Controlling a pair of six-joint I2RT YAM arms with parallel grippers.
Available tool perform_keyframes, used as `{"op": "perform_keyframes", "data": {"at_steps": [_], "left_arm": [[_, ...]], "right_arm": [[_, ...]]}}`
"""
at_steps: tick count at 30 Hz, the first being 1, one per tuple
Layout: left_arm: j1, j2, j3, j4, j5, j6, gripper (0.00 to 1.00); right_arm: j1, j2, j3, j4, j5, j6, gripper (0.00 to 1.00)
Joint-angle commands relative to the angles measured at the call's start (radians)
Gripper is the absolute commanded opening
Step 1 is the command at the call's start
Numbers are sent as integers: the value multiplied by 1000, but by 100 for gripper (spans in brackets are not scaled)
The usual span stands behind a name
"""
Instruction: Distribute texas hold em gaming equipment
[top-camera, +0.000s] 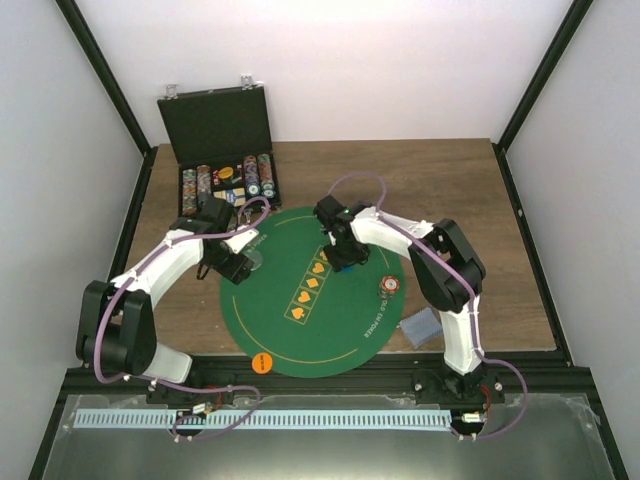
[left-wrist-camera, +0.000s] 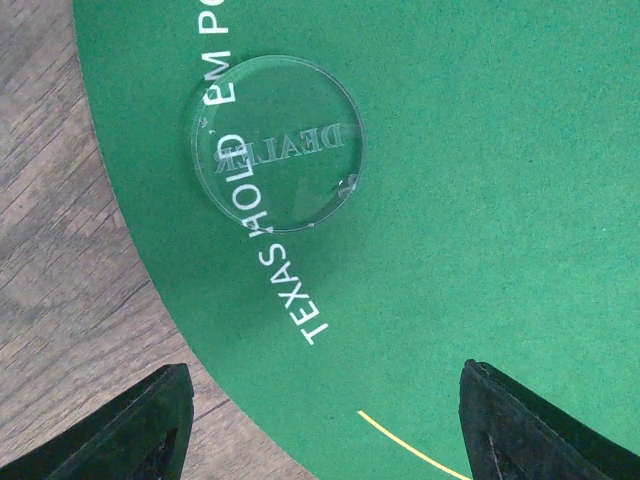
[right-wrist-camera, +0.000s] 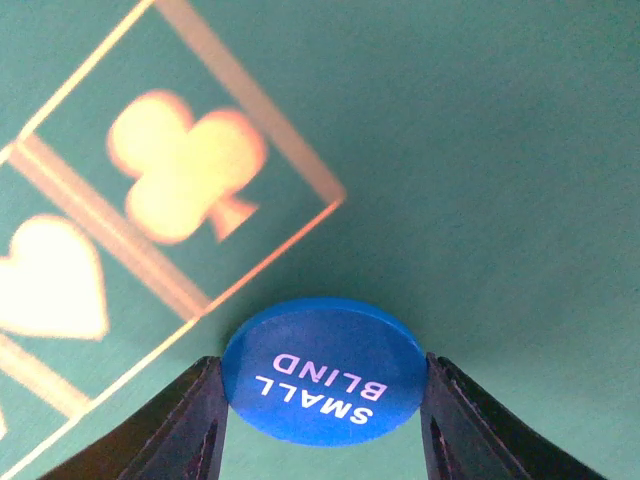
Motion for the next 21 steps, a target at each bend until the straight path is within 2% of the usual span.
{"op": "perform_keyframes", "data": {"at_steps": [1,10,16,21], "left_arm": [[6,-16,-1,8,13,-7,74],[7,-7,-7,20,15,-8,74],[9,-4,-14,26,8,-6,74],[8,-9,-9,24,8,-6,74]], "right_arm": [[-75,55,92,23,48,-80,36],[-205,198,261,38,81,-129,36],[-231,271,374,18,106,-139,36],[-232,305,406,14,102,-144,36]]}}
